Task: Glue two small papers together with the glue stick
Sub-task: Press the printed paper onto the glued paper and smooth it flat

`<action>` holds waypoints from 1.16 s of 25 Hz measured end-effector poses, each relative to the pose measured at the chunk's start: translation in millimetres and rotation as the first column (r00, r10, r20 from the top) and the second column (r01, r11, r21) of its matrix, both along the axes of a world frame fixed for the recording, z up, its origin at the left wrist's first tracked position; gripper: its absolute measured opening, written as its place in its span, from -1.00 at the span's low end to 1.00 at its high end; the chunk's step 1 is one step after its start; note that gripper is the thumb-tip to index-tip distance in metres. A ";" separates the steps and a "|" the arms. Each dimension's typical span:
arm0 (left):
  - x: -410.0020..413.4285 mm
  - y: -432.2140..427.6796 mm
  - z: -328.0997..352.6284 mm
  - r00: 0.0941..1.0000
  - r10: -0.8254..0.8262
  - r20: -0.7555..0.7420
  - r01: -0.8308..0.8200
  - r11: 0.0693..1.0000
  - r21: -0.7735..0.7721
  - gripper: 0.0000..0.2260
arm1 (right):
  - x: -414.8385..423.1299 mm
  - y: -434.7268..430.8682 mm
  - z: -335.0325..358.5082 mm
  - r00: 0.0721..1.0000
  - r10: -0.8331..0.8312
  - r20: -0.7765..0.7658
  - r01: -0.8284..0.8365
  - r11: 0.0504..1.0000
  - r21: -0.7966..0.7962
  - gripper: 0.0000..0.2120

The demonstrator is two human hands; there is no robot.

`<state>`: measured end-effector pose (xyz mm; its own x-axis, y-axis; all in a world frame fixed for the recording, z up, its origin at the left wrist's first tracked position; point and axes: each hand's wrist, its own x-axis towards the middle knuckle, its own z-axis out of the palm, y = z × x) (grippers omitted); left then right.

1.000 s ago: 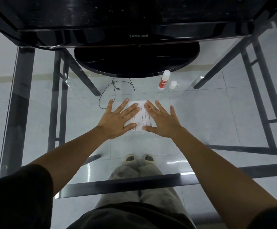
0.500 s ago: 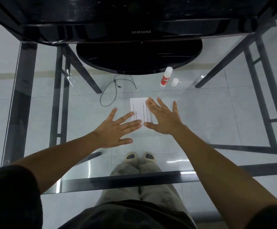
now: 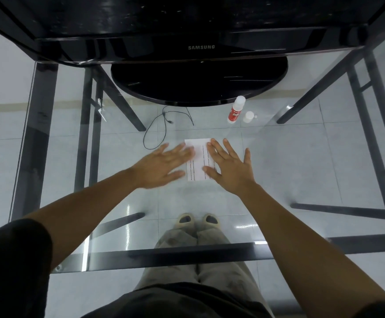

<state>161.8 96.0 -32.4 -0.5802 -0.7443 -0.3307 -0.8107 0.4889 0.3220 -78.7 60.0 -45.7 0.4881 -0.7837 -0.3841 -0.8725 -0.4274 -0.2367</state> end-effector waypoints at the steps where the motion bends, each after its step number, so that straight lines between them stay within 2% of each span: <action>1: -0.8 -10.9 -0.1 0.997 0.079 0.017 -0.078 0.997 -0.020 -0.49 | -0.1 -0.1 0.3 1.000 -0.001 -0.002 0.001 1.000 0.008 -0.32; 3: -6.3 -26.3 -0.8 0.990 0.116 0.086 -0.110 0.991 -0.076 -0.47 | 0.1 -0.5 1.1 1.000 0.002 -0.013 -0.002 1.000 0.020 -0.31; 6: -12.4 -23.8 -7.1 0.973 0.038 0.228 -0.003 0.988 -0.151 -0.42 | 0.2 -1.4 2.0 1.000 0.002 -0.023 -0.001 1.000 0.022 -0.31; 8: -12.4 -11.6 -10.1 0.965 0.038 0.259 0.007 0.985 -0.170 -0.40 | 0.2 -0.9 1.1 1.000 -0.001 -0.023 0.002 1.000 0.019 -0.31; 12: -7.8 8.0 -8.5 0.963 0.004 0.269 0.041 0.986 -0.161 -0.40 | 0.9 0.1 -0.6 1.000 -0.004 -0.016 0.004 1.000 0.010 -0.32; 19: 5.7 25.9 -1.7 0.947 -0.211 0.241 0.243 0.964 -0.112 -0.45 | 1.5 0.9 -1.2 1.000 -0.012 -0.007 0.012 1.000 0.005 -0.33; 25: 9.4 43.2 -6.1 0.962 -0.225 0.157 0.247 0.960 -0.133 -0.48 | 3.0 3.7 -2.9 1.000 -0.013 -0.026 0.012 1.000 -0.025 -0.28; 27: 3.3 51.8 -8.2 0.985 -0.156 0.070 0.167 0.965 -0.204 -0.53 | 2.8 3.1 -3.4 1.000 -0.010 -0.021 0.010 1.000 -0.023 -0.28; 29: -16.8 60.9 -11.8 0.991 0.117 -0.072 -0.129 0.972 -0.196 -0.54 | 3.0 4.6 -4.1 1.000 -0.013 -0.020 0.012 0.999 -0.037 -0.28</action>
